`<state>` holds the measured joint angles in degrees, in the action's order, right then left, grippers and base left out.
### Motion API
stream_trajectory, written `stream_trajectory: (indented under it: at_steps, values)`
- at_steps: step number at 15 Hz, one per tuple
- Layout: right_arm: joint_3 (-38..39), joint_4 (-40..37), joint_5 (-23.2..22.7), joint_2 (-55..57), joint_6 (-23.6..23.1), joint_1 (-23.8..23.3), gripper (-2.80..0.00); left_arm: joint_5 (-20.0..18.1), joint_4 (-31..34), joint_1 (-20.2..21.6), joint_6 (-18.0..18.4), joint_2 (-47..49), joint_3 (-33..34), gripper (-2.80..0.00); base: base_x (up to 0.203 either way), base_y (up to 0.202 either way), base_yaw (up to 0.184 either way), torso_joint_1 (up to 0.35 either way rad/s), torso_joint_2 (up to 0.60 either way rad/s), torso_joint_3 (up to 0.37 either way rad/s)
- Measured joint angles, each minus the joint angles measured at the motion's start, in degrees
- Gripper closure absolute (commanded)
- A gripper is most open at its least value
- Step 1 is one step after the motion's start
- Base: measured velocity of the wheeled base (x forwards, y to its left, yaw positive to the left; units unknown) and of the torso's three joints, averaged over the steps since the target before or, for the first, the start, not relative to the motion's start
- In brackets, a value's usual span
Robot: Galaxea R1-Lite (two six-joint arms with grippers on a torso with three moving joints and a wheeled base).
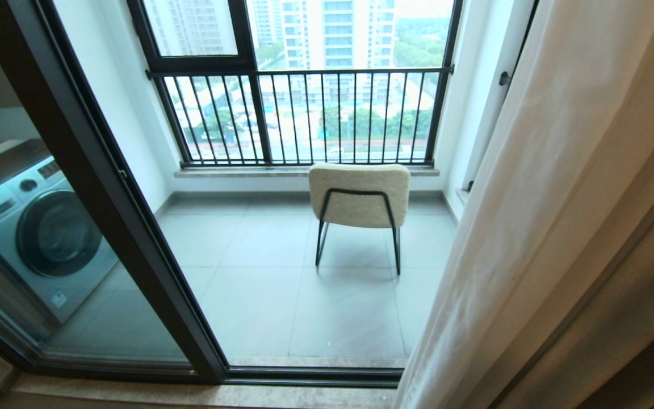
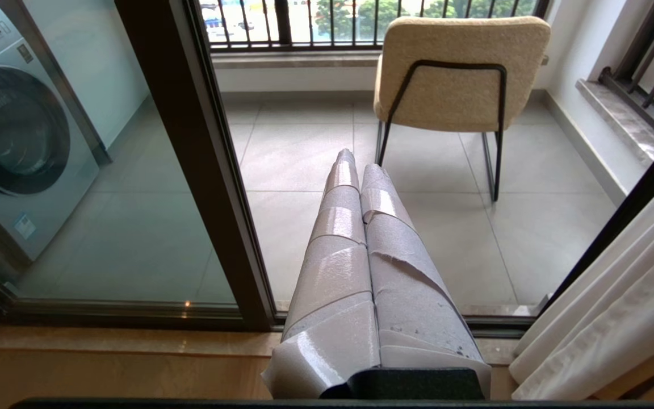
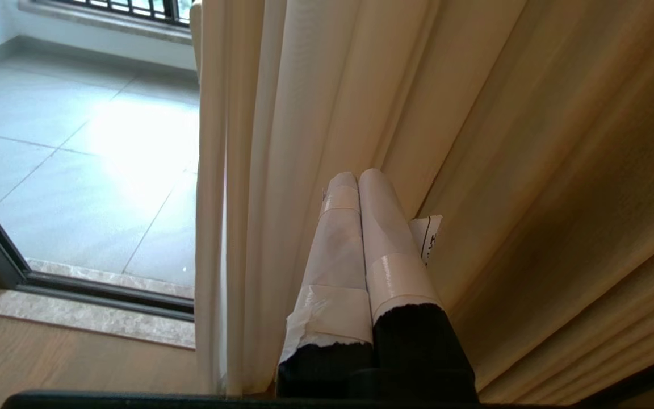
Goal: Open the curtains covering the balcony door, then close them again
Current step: Close the inner curtains on both sides
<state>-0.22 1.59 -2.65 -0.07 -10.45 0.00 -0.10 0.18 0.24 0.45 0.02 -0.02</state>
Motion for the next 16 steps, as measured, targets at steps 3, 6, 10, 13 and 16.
stream_trajectory:
  at_steps: [3,6,10,13,16]
  values:
    - [-2.7,0.2,-0.2,0.0,0.1,0.0,0.0,0.0,0.0,0.0,0.0,0.0,0.0,0.0,0.0,0.0,0.0,0.0,0.0,0.0]
    - [-7.3,-1.1,-1.4,1.0,0.2,0.0,0.0,0.0,0.0,0.0,0.0,0.0,0.0,0.0,0.0,0.0,0.0,0.0,0.0,0.0]
    - [-14.4,-0.3,-4.2,8.5,0.4,0.9,0.0,0.0,0.0,0.0,0.0,0.0,0.0,0.0,0.0,0.0,0.0,0.0,0.0,0.0]
    - [-20.2,4.4,-4.5,19.8,0.3,5.0,0.0,0.0,0.0,0.0,0.0,0.0,0.0,0.0,0.0,0.0,0.0,0.0,0.0,0.0]
    - [-25.1,14.5,-4.5,33.1,0.3,10.8,0.0,0.0,0.0,0.0,0.0,0.0,0.0,0.0,0.0,0.0,0.0,0.0,0.0,0.0]
